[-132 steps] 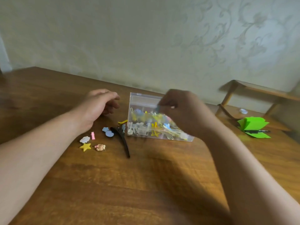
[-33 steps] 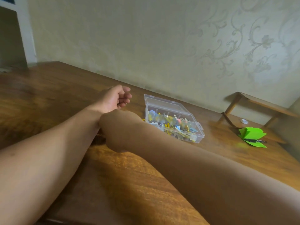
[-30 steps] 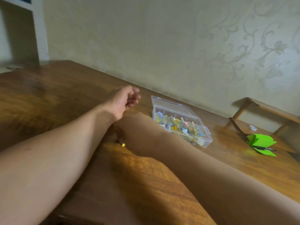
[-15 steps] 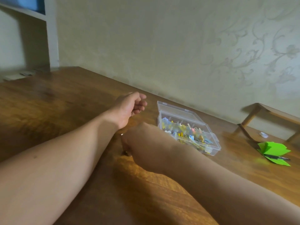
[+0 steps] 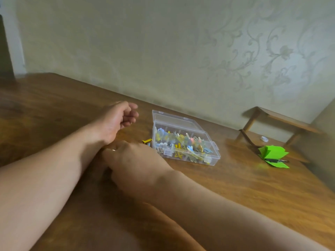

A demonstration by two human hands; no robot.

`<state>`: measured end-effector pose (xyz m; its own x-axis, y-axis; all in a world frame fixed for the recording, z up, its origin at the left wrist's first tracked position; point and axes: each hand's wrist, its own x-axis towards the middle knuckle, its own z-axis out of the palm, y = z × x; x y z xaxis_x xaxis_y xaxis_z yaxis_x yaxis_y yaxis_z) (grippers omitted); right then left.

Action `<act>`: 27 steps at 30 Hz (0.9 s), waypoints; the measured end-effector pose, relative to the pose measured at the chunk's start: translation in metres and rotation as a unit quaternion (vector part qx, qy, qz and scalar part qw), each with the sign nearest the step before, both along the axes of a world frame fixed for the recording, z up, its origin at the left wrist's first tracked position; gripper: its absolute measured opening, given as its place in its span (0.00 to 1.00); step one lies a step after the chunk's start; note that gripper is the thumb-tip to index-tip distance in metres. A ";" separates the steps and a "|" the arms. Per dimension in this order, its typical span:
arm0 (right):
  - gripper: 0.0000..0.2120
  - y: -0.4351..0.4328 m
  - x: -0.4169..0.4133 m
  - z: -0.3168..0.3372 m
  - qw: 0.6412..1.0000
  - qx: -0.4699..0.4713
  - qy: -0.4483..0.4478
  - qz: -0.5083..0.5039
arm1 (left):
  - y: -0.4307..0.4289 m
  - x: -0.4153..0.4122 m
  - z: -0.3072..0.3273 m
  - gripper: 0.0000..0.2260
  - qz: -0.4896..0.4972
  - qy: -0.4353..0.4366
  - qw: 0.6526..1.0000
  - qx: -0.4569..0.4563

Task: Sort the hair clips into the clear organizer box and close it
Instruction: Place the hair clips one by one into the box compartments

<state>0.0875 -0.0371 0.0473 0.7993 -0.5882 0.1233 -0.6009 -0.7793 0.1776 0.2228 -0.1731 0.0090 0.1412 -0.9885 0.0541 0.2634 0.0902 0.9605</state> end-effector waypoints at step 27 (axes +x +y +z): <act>0.06 -0.078 -0.200 0.003 0.853 0.115 -0.379 -0.339 | 0.002 -0.004 -0.002 0.12 0.002 -0.120 0.992 -0.033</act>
